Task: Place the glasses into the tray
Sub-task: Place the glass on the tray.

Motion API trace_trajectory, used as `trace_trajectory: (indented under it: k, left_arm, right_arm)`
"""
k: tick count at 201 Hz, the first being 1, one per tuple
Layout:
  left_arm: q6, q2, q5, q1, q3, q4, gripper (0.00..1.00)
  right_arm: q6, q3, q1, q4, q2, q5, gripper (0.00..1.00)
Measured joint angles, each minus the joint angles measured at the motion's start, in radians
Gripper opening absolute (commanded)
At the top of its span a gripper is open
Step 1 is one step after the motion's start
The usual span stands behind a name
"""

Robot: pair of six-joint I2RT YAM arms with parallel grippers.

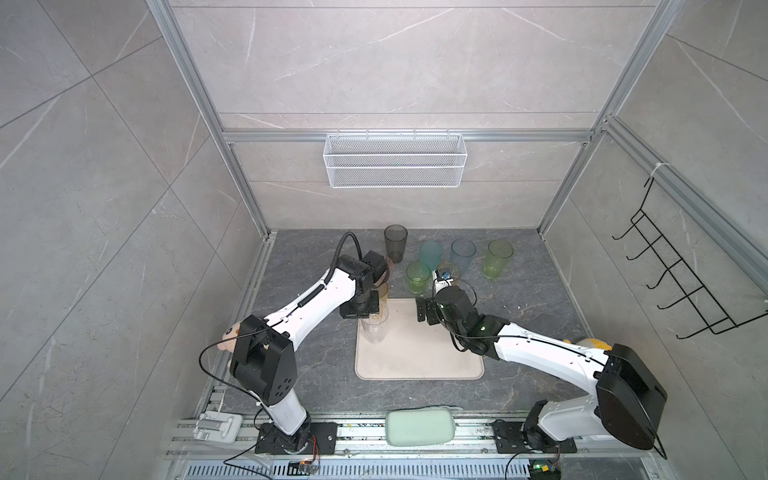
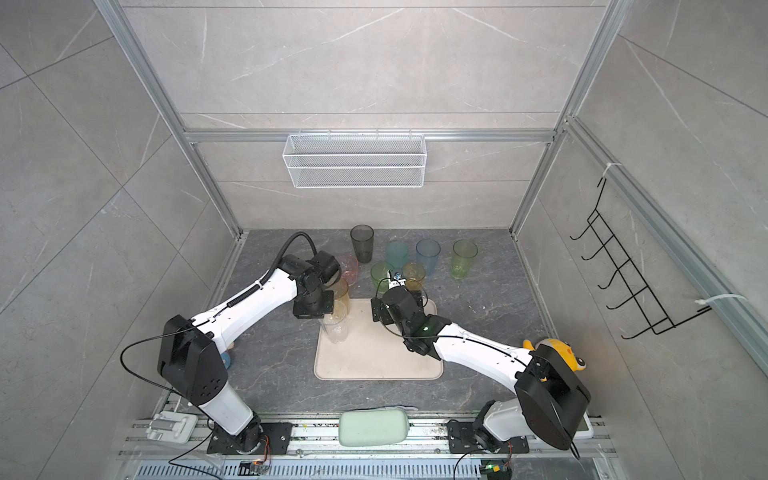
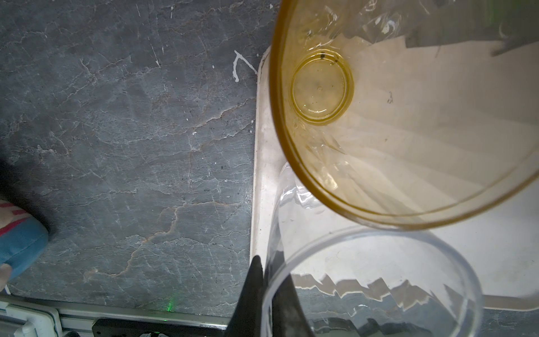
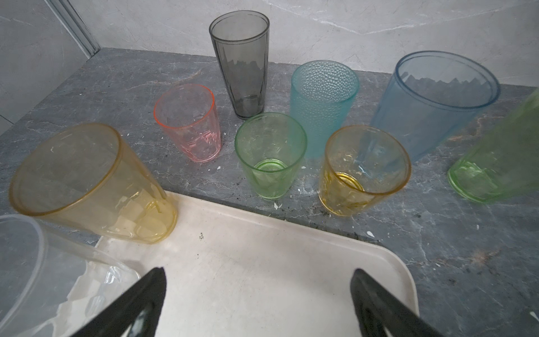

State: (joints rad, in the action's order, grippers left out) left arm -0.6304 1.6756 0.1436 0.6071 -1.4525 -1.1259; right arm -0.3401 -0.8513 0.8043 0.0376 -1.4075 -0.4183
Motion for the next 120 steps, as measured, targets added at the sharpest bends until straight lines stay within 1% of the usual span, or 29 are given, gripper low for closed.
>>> trace_trajectory:
  k: [67, 120]
  left_arm:
    - [0.0, 0.0, 0.002, 0.0, 0.0, 0.001, 0.18]
    - [0.0, 0.0, 0.003, 0.0, 0.0, 0.002, 0.24]
  right_arm:
    - [0.0, 0.0, 0.0, -0.012, 0.0, 0.0, 1.0]
    - [0.0, -0.001, 0.0, -0.013, 0.0, 0.0, 0.99]
